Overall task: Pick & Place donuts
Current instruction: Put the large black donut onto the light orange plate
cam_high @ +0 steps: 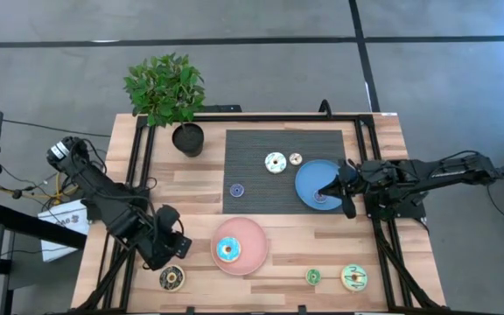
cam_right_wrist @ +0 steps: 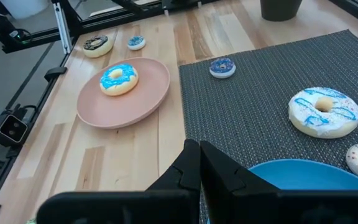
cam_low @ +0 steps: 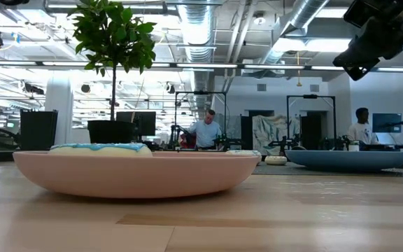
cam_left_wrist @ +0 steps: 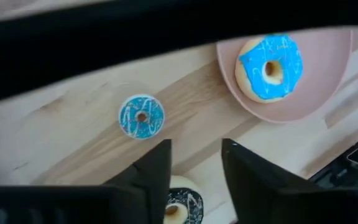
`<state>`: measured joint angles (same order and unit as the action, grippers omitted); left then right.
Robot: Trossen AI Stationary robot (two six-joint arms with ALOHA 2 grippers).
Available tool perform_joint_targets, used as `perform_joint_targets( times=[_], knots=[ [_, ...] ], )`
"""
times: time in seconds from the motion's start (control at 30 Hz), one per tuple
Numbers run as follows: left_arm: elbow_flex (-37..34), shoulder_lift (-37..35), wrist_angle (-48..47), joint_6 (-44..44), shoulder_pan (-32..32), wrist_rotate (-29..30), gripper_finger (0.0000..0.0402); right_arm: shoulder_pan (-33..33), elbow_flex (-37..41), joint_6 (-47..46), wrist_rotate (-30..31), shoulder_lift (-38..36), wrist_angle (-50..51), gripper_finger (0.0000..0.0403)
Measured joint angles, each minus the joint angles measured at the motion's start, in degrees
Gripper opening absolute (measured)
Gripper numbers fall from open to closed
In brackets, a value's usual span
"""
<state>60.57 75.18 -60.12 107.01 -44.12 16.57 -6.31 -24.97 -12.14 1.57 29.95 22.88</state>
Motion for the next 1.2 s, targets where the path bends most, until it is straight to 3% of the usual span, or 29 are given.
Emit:
perform_joint_targets(
  times=[0.17, 0.33, 0.57, 0.77, 1.0, 1.2],
  knots=[
    [-2.9, -0.1, 0.5, -0.8, 0.0, -1.3, 0.0184, 0.0, 0.0, 0.0, 0.0, 0.0, 0.0, 0.0],
    [-8.1, 0.0, 2.8, 1.1, 0.0, -8.8, 0.02, 0.0, 0.0, 0.1, 0.0, 0.0, 0.0, 0.0],
    [-11.1, 0.0, 13.0, -1.4, -0.1, -11.8, 0.02, 0.0, 0.0, 0.2, 0.0, 0.0, 0.0, 0.0],
    [-11.2, 0.0, 14.9, -3.7, -1.4, -13.8, 0.0191, 0.0, 0.0, 0.2, 0.0, 0.0, 0.0, 0.0],
    [-11.2, 0.0, 15.4, -2.8, -3.2, -13.5, 0.0176, 0.0, 0.0, 0.2, 0.0, 0.0, 0.0, 0.0],
    [-11.2, 0.0, 20.5, 3.2, -4.8, -9.5, 0.0162, 0.0, 0.0, 0.1, 0.0, 0.0, 0.0, 0.0]
  ],
)
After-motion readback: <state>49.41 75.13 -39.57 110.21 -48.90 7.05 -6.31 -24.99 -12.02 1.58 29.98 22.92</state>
